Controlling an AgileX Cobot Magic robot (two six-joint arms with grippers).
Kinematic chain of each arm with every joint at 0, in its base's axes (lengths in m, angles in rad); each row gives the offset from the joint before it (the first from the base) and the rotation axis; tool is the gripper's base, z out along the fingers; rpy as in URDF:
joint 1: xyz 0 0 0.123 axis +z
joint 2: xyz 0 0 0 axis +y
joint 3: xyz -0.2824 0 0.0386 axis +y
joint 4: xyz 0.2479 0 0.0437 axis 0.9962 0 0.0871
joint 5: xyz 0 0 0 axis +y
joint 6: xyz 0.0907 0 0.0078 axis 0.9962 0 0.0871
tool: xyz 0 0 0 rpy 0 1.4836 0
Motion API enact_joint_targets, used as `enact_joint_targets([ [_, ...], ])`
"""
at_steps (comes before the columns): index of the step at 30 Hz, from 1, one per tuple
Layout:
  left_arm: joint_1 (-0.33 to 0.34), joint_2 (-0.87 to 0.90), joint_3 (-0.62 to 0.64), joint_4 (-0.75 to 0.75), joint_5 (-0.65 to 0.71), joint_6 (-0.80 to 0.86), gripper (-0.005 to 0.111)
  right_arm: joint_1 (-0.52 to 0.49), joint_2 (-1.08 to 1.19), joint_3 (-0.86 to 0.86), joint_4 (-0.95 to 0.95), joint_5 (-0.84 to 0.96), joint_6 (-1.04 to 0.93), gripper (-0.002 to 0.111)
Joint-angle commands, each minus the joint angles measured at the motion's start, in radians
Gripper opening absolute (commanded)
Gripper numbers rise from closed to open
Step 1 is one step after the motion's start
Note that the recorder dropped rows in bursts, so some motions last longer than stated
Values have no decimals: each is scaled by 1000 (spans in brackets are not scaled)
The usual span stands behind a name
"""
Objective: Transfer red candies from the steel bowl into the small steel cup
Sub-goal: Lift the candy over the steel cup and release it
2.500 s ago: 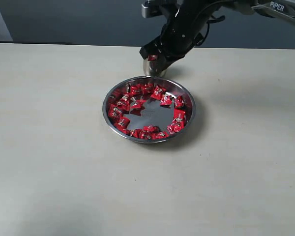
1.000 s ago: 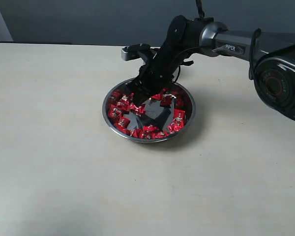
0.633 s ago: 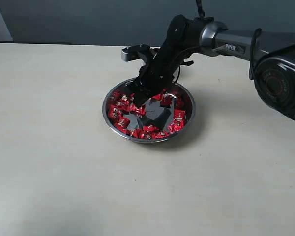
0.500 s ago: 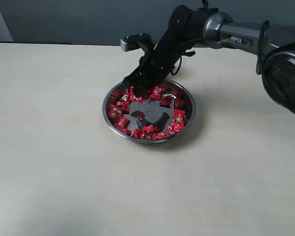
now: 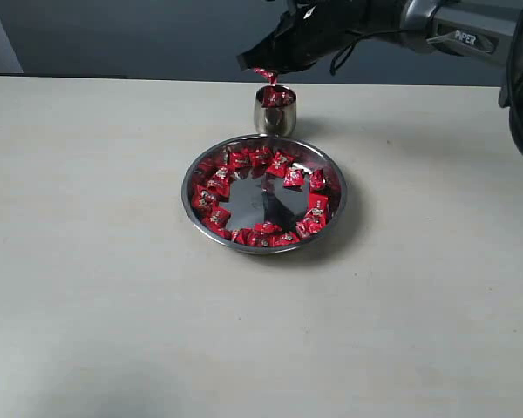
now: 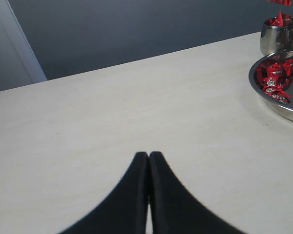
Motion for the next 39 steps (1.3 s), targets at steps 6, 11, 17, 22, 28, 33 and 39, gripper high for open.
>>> enact_joint_targets([
  [6,0,-4,-1,2,-7,-5,0,-8,40,-4,-106,-100,3,-1],
  [11,0,-4,-1,2,-7,-5,0,-27,40,-4,-114,-108,8,-1],
  [17,0,-4,-1,2,-7,-5,0,-39,45,-4,-88,-88,8,-1],
  [22,0,-4,-1,2,-7,-5,0,-39,81,-4,-68,-90,8,-1],
  [28,0,-4,-1,2,-7,-5,0,-39,91,-4,-47,-90,8,-1],
  [33,0,-4,-1,2,-7,-5,0,-39,89,-4,-9,-107,8,-1],
  [39,0,-4,-1,2,-7,-5,0,-39,89,-4,-5,-92,8,20],
])
